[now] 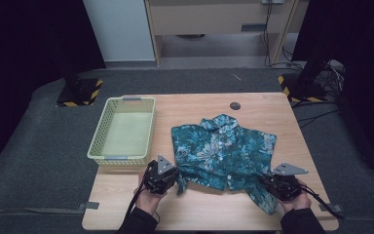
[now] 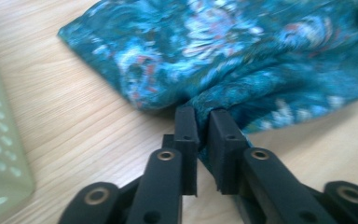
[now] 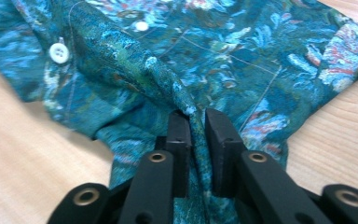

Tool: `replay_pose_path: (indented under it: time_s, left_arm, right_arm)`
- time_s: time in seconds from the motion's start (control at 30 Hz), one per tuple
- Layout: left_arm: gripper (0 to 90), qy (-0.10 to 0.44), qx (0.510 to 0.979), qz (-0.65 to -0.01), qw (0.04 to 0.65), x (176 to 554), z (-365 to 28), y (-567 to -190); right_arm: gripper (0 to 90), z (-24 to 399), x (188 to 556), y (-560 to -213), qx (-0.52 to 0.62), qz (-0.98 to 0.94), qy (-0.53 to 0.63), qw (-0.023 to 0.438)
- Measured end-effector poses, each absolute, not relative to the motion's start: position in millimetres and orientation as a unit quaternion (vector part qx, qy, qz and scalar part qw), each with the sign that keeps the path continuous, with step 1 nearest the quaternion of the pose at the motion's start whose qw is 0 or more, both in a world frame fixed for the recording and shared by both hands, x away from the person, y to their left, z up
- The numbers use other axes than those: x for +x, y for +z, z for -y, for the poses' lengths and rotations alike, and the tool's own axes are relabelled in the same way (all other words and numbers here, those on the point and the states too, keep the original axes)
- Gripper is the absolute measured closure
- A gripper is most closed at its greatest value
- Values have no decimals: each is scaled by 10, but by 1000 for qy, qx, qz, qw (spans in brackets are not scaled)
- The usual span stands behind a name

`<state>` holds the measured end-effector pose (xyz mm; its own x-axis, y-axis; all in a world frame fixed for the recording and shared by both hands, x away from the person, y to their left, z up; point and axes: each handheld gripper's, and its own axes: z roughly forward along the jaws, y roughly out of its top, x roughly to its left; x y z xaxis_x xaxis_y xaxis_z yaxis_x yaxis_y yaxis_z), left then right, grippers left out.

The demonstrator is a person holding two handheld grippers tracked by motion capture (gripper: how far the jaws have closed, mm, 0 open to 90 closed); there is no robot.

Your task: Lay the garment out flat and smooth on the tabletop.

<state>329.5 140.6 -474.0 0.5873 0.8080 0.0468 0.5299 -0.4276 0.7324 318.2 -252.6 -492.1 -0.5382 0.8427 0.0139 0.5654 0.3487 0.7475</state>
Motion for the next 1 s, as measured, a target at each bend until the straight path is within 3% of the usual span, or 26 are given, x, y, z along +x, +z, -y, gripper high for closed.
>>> replay_pose_path:
  time_s: [0.17,0.33,0.47,0.63,0.9,1.0]
  left_arm:
    - [611,221,816,-420,331,3358,-1431,-4888]
    - [420,230,807,-422,342,3262,-1500,-4838]
    - [384,215,810,-424,343,3126,-1550,-4809]
    - [348,212,813,-429,332,2939,-1573,-4801]
    - [390,164,812,-448,337,2823,-1501,-4962]
    - [409,158,816,-446,332,2839,-1449,-5024]
  right_arm:
    - [715,2492,3287,-4978,447,-801,343,203]
    - [565,2506,3239,-4947,447,-793,356,211]
    - [450,2540,3128,-4897,442,-787,372,216]
    - [391,2610,3019,-4879,449,-783,377,209]
    - [267,2814,2887,-4995,500,-769,358,177]
    - [258,2860,2865,-5051,515,-766,346,168]
